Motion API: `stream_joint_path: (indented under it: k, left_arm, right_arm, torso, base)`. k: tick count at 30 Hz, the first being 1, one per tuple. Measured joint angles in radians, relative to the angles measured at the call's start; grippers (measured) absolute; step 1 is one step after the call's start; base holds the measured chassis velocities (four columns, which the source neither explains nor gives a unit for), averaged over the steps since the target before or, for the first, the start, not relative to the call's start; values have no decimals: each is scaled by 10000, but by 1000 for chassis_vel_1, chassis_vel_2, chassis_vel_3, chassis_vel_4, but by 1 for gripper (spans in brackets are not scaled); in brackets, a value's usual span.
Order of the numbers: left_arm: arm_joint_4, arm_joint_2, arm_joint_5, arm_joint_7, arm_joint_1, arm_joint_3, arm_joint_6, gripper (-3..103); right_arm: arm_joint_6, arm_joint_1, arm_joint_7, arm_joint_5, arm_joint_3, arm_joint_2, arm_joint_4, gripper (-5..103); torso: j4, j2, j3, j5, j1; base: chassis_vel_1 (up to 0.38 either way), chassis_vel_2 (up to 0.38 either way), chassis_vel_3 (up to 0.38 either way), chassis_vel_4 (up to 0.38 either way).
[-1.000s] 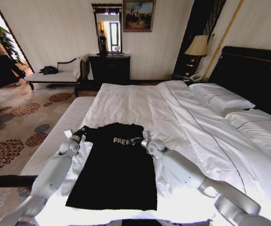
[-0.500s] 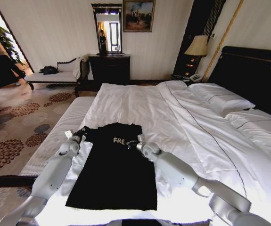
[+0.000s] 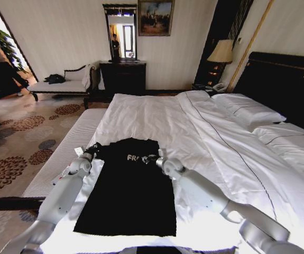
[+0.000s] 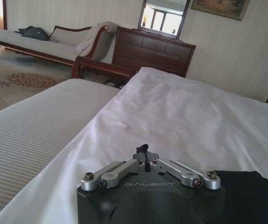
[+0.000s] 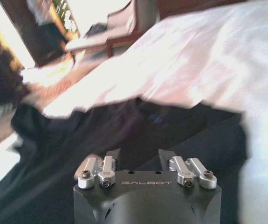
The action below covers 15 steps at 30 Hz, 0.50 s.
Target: Fold the clothes on the bed.
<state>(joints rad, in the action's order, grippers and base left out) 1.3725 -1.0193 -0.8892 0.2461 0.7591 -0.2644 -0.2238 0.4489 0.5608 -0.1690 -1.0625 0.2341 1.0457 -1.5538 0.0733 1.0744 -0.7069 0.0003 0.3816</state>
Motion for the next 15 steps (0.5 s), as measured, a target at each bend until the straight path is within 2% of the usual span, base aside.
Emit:
stream_joint_path:
  k: [1,4,7,9,10,12,13,15]
  left_arm:
    - [61,0,7,33,29,-4,-2,0]
    - [219,18,8,68,99,-10,-7,0]
    - [272,49,47,77,131,-14,-4,0]
    - [309,65,198,77,149,-12,26,0]
    - [309,65,198,77,149,-12,26,0]
    - [624,75,332,120,205,76,61,0]
    - [624,75,332,120,205,76,61,0]
    - [1179,117,358,159,249,379,53,0]
  right_arm:
    - [-2,186,-45,-84,-371,-135,-201,48]
    - [-126,848,-127,-184,-1337,-614,-704,65]
    - [-209,1364,-133,-177,-1860,-922,-956,71]
    - [-244,1828,-134,-160,-2253,-1111,-1148,82]
    - [-244,1828,-134,-160,-2253,-1111,-1148,82]
    - [-269,2531,-133,-117,-2814,-1307,-1404,91]
    - [-269,2531,-133,-117,-2814,-1307,-1404,91]
    - [-278,3148,-133,-82,-3415,-1419,-1556,99]
  torso:
    - [-1,0,0,-1,0]
    - [3,0,1,0,-1]
    - [3,0,1,0,0]
    - [3,0,1,1,0]
    - [3,0,1,1,0]
    - [-1,0,1,0,0]
    - [-1,0,1,0,0]
    - [2,0,2,0,-1]
  base:
    - [0,0,0,0]
    - [0,0,0,0]
    - [0,0,0,0]
    - [0,0,0,0]
    - [0,0,0,0]
    - [0,0,0,0]
    - [0,0,0,0]
    - [0,0,0,0]
